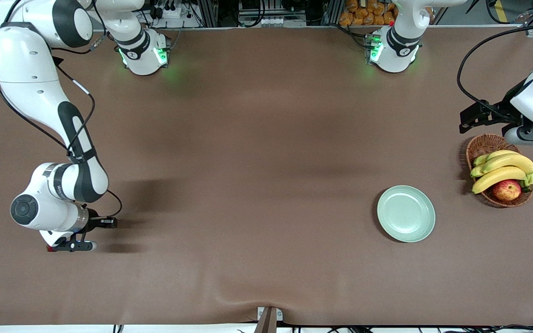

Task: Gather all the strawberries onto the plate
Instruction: 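Set the strawberry mid-table with the right gripper while the left gripper approaches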

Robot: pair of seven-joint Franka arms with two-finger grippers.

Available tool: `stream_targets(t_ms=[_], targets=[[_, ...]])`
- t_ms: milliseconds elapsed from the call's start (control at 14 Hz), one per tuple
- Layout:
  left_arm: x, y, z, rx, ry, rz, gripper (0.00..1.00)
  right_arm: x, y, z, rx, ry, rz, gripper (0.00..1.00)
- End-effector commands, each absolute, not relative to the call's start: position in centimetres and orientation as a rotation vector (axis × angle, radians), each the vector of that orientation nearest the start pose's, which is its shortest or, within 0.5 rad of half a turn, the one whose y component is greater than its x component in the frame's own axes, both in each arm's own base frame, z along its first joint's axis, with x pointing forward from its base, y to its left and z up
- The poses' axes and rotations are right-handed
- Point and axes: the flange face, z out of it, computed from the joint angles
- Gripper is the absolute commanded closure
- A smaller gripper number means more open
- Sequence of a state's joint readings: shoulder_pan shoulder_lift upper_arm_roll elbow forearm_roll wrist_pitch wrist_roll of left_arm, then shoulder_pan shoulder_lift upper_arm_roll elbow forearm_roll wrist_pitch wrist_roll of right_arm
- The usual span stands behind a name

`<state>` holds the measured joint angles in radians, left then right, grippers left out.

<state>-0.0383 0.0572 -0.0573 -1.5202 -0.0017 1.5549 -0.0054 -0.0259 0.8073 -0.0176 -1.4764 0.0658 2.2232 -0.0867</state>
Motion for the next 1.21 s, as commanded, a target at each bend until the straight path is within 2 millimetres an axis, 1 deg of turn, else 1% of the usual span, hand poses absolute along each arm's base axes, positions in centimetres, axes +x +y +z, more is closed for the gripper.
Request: stream_targets(t_ms=[0, 143, 214, 356, 499, 570, 713, 784, 855, 927, 998, 1069, 1141], targets=[[56.6, -5.2, 61.8, -3.149, 0.138, 0.047, 0.0, 71.1, 0.9, 21.4, -3.045, -0.006, 0.102, 0.9], [56.6, -5.2, 61.8, -3.149, 0.138, 0.047, 0.0, 71.2, 4.6, 22.4, -3.012, 0.064, 0.094, 0.9], [56.6, -5.2, 61.8, -3.149, 0.138, 0.047, 0.0, 71.1, 7.2, 22.9, -2.996, 0.105, 0.097, 0.9], [56.6, -5.2, 61.6, -3.149, 0.138, 0.056, 0.0, 70.7, 12.8, 23.9, -2.988, 0.17, 0.107, 0.9], [56.6, -5.2, 61.6, -3.149, 0.138, 0.056, 0.0, 70.0, 19.2, 25.1, -2.986, 0.244, 0.089, 0.9], [56.6, -5.2, 61.6, -3.149, 0.138, 0.056, 0.0, 69.2, 22.7, 25.2, -2.986, 0.279, 0.09, 0.9], [56.6, -5.2, 61.4, -3.149, 0.136, 0.064, 0.0, 67.7, 28.8, 25.9, -2.973, 0.354, 0.075, 0.9], [56.6, -5.2, 61.4, -3.149, 0.136, 0.064, 0.0, 66.6, 31.8, 25.6, -2.973, 0.367, 0.08, 0.9], [56.6, -5.2, 61.4, -3.149, 0.136, 0.064, 0.0, 65.6, 34.5, 25.9, -2.966, 0.383, 0.072, 0.9], [56.6, -5.2, 61.4, -3.149, 0.136, 0.064, 0.0, 64.4, 37.2, 25.6, -2.956, 0.393, 0.054, 0.9], [56.6, -5.2, 61.3, -3.149, 0.135, 0.066, 0.0, 62.9, 40.3, 25.3, -2.939, 0.409, 0.026, 0.9], [56.6, -5.2, 61.3, -3.149, 0.135, 0.066, 0.0, 61.7, 42.6, 24.4, -2.921, 0.437, 0.002, 0.89], [56.7, -5.3, 61.2, -3.148, 0.138, 0.071, 0.0, 60.8, 44.4, 23.6, -2.897, 0.471, -0.02, 0.89]])
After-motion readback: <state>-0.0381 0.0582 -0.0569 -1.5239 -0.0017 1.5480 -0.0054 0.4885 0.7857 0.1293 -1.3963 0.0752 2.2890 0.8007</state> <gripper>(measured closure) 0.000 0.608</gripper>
